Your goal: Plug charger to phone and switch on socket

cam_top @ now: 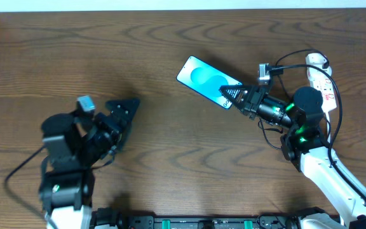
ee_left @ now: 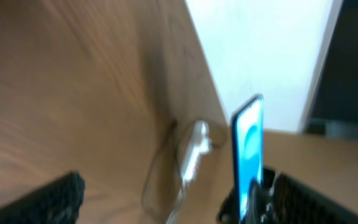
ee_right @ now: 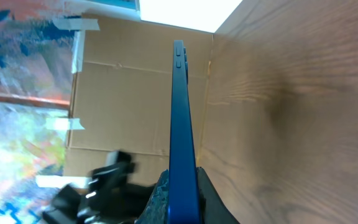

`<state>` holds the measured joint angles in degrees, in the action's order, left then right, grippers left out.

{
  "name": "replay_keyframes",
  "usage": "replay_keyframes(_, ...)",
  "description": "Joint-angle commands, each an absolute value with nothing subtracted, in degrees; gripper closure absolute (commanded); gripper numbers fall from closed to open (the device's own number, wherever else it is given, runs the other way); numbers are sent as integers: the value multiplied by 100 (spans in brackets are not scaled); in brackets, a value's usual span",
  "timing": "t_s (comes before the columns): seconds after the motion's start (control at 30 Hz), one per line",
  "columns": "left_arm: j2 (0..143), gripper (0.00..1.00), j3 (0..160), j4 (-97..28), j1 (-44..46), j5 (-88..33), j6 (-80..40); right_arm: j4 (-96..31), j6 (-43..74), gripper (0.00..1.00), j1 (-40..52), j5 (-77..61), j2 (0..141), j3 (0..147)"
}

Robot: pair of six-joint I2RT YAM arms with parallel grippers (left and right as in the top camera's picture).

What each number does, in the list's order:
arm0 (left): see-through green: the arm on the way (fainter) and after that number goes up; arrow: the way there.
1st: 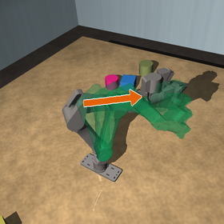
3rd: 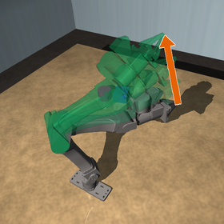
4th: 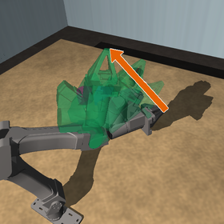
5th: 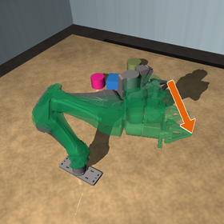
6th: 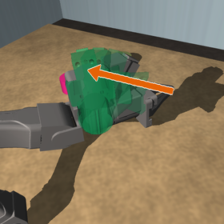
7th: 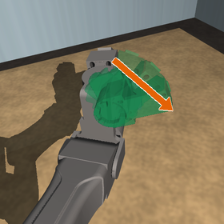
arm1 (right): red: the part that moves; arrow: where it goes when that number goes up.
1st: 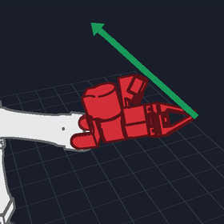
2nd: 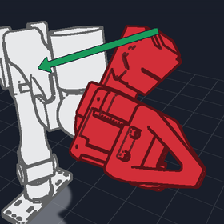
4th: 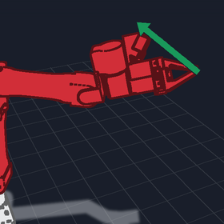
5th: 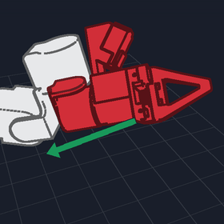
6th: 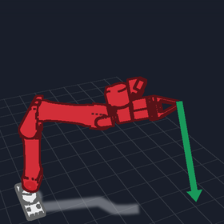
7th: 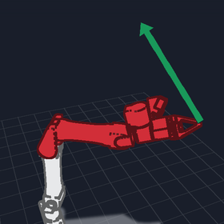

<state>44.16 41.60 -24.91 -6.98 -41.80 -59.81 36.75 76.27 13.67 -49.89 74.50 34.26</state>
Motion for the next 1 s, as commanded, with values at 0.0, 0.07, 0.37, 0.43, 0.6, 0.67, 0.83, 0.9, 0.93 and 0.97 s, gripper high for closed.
replay_keyframes(0.0, 4797, 7, 3658, -1693, -473, -4915, -7660, 3752, 8143, 99, 1413, -4960, 7352, 3437)
replay_keyframes(0.07, 5229, 11, 3583, -932, -139, -4908, -8200, 3752, 8582, 99, 1518, -4744, 7352, 3437)
replay_keyframes(0.37, 6285, 12, 3583, 1433, 993, -4512, -9286, 3752, 10112, 99, 1903, -4460, 7352, 3437)
replay_keyframes(0.43, 6455, 12, 3583, 1428, 1157, -4429, -9459, 3752, 10289, 99, 1979, -4353, 7352, 3437)
replay_keyframes(0.6, 6667, 17, 3583, 1437, 1350, -4429, -9926, 3726, 10374, 99, 2185, -4073, 7352, 3437)
replay_keyframes(0.67, 6665, 20, 3583, 1500, 1358, -4427, -9979, 3673, 10370, 99, 2333, -3889, 7352, 3437)
replay_keyframes(0.83, 6665, 22, 3583, 2051, 1358, -4425, -9979, 3247, 10486, 99, 2689, -3463, 7352, 3437)
replay_keyframes(0.9, 6665, 22, 3583, 2165, 1358, -4410, -9977, 3188, 10645, 99, 2794, -3409, 7352, 3437)
replay_keyframes(0.93, 6665, 25, 3583, 2169, 1358, -4410, -9979, 3192, 10694, 99, 2845, -3374, 7352, 3437)
replay_keyframes(0.97, 6665, 29, 3583, 2169, 1358, -4410, -9977, 3197, 10726, 99, 2886, -3341, 7352, 3437)
